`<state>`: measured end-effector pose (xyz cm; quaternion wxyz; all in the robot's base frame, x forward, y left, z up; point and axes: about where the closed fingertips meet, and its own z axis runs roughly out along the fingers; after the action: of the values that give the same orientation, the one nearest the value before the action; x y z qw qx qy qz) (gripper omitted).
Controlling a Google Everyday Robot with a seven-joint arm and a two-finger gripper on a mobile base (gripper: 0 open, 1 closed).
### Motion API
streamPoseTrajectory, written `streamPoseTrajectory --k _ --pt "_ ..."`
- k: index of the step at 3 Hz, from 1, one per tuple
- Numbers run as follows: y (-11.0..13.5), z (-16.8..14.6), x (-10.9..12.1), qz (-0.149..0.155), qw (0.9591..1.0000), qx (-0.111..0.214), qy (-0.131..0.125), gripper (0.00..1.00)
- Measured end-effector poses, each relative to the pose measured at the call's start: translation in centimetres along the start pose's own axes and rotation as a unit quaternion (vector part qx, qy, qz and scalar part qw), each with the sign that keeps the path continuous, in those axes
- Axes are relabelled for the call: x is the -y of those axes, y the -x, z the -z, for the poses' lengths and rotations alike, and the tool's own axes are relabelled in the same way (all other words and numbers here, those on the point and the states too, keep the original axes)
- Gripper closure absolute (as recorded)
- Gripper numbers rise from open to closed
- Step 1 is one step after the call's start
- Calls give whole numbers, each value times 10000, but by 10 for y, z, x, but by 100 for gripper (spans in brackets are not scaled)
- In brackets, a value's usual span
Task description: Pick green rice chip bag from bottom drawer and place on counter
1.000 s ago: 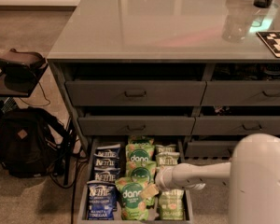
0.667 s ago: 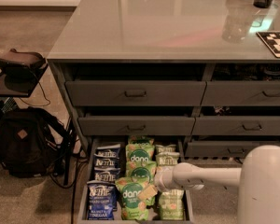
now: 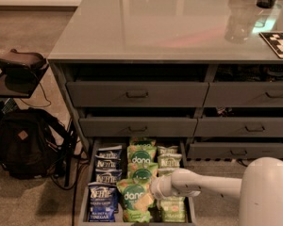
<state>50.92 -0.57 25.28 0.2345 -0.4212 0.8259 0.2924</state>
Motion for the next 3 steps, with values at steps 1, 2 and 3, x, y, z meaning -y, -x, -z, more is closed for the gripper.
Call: streamPoseTrajectory --k 1,2,3 --pt "-3 -16 3 -27 10000 -32 2 0" --pt "-5 -26 9 -26 9999 -74 -78 0" --pt "-7 -36 16 -27 9997 -141 -194 0"
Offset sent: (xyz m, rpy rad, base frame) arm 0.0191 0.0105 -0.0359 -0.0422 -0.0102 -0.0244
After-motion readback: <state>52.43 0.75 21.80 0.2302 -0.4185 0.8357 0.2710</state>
